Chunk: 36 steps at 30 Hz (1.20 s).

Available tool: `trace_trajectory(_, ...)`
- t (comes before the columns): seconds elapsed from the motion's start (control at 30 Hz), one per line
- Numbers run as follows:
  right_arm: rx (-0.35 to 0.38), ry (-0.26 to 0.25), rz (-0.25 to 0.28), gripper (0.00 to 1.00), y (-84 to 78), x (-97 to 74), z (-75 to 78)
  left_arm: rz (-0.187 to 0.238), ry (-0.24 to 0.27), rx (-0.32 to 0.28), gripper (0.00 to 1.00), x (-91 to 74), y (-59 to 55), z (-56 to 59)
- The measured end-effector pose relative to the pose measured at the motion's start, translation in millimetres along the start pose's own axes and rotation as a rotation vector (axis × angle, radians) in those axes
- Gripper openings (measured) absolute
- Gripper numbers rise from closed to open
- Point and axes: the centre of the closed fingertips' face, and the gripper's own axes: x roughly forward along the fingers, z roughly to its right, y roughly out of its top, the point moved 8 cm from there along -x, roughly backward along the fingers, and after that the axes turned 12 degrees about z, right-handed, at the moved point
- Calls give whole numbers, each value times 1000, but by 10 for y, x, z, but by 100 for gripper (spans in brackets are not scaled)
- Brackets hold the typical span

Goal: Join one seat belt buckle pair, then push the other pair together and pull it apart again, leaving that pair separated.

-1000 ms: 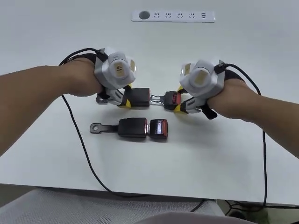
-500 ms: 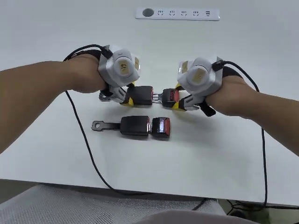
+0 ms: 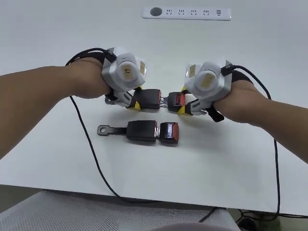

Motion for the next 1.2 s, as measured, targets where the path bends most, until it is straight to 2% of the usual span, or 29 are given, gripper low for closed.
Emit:
trace_trajectory(0.1,4,4,18,31,54,34,-22,-9,-13,14,31,9,14,-8)
trace_trajectory(0.2,-4,2,7,31,89,72,-29,-20,-13,17,31,10,25,-4)
trace_trajectory(0.33,12,4,13,31,68,61,-27,-8,-6,11,30,-1,14,3)
trace_trajectory(0.97,25,3,18,32,64,59,-27,-26,-5,2,31,7,25,0)
trace_trajectory(1.2,33,7,21,32,55,64,-12,-20,0,-10,31,3,14,-5)
